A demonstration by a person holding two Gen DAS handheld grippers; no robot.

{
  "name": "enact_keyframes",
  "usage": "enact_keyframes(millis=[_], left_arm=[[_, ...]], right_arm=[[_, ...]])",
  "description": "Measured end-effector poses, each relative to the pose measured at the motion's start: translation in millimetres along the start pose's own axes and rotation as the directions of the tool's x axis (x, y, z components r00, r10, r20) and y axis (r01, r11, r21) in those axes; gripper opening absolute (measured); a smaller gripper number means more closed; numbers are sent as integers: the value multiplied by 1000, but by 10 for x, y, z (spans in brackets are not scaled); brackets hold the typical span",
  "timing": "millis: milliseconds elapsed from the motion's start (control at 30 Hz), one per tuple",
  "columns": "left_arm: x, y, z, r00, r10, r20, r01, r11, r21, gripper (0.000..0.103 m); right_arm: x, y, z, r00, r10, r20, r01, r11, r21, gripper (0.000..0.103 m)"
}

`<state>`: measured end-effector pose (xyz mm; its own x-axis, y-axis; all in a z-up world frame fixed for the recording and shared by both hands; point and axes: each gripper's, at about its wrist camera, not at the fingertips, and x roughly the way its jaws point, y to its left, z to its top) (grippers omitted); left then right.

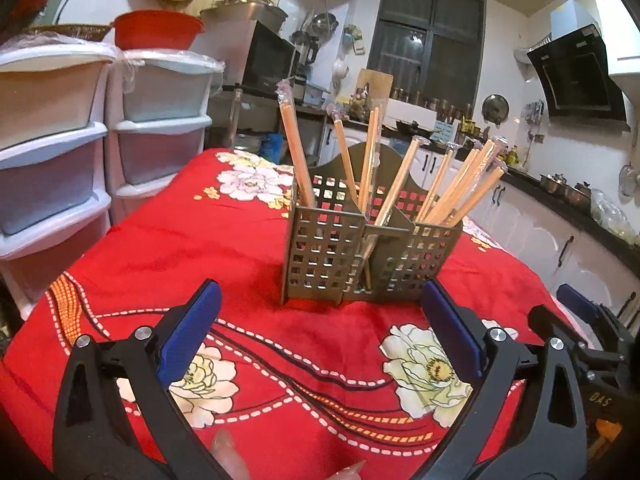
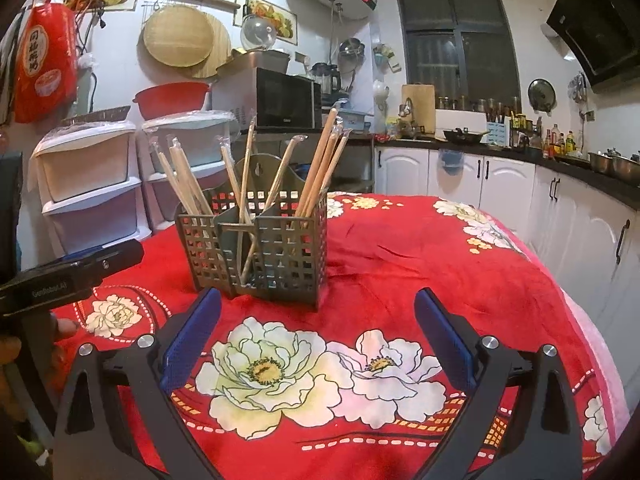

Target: Organize utensils

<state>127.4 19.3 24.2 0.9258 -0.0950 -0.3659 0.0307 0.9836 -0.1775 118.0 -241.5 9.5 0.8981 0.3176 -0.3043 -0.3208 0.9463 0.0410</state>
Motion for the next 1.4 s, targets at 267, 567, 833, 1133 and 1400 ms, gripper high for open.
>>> enact_keyframes(millis=[267,567,833,1133,1400], left_arm=[[64,-16,-85,1000,8,-2,-8,1000,15,91],[78,26,-79,1000,19,-15,-19,1000,-1,91],[72,24,-87,1000,21,-11,-21,1000,-1,91],[72,15,-87,1000,23,-13,-23,1000,-1,91],[69,13,-82,1000,24,-11,-24,1000,0,91]], right_arm=[[20,-6,-17,1000,-5,5,5,1000,11,95],[34,-5,-26,1000,-4,-1,4,1000,9,96],[28,-1,-30,1000,-7,-1,7,1000,10,96],[19,-11,-35,1000,-8,1,8,1000,14,96],[16,-18,-34,1000,-6,-2,6,1000,11,96]])
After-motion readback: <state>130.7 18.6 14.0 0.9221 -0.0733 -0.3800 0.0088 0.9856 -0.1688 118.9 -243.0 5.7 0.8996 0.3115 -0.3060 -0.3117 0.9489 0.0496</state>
